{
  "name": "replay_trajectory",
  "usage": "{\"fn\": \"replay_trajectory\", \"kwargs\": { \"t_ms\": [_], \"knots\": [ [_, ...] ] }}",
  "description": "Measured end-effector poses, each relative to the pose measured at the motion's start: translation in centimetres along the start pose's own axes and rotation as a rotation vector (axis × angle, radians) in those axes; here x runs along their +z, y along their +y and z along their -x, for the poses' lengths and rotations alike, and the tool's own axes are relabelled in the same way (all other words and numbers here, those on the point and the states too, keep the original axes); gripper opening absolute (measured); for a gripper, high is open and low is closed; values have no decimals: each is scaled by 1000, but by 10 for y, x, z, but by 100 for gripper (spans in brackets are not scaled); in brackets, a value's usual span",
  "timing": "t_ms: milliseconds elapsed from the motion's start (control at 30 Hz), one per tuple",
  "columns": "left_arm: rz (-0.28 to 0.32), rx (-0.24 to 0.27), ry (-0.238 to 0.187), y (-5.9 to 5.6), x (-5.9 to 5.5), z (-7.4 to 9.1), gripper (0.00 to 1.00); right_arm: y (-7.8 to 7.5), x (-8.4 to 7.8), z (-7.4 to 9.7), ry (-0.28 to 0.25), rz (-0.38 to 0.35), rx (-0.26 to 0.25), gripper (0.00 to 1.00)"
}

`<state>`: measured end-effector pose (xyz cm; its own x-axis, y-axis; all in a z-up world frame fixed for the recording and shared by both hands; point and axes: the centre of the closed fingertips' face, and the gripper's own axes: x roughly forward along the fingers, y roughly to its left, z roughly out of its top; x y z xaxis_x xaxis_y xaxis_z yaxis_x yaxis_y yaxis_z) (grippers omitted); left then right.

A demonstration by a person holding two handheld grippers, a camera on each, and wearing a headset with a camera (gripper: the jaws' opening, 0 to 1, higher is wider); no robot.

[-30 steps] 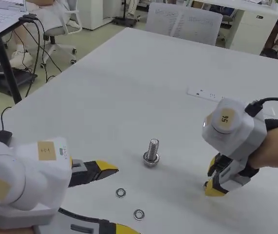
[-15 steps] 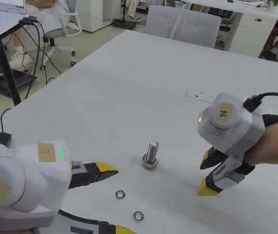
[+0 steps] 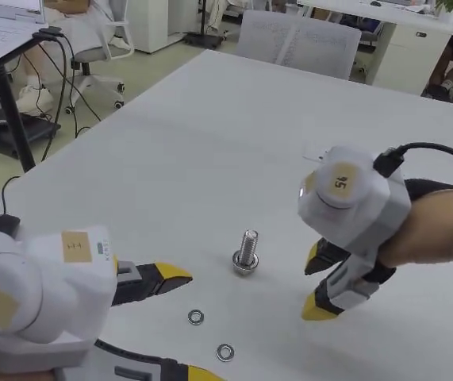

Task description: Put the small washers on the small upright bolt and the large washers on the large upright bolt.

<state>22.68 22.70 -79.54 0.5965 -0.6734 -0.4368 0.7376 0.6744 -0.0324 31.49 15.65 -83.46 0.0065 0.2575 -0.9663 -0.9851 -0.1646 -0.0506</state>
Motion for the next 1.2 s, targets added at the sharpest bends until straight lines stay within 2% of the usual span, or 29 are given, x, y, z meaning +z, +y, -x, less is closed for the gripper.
{"fn": "replay_trajectory", "kwargs": {
  "t_ms": [400, 767, 1033, 1200],
  "knots": [
    [-1, 1, -3, 0, 0, 0, 68, 33, 33, -12, 7, 118, 55, 37],
    [-1, 1, -4, 0, 0, 0, 68, 59, 54, -26, 8, 184, 106, 35],
    [-4, 5, -4, 0, 1, 1, 68, 68, 63, -35, 5, 205, 133, 31],
    [-8, 6, 2, 0, 0, 1, 68, 71, 63, -43, 17, 209, 146, 29]
  ]
}}
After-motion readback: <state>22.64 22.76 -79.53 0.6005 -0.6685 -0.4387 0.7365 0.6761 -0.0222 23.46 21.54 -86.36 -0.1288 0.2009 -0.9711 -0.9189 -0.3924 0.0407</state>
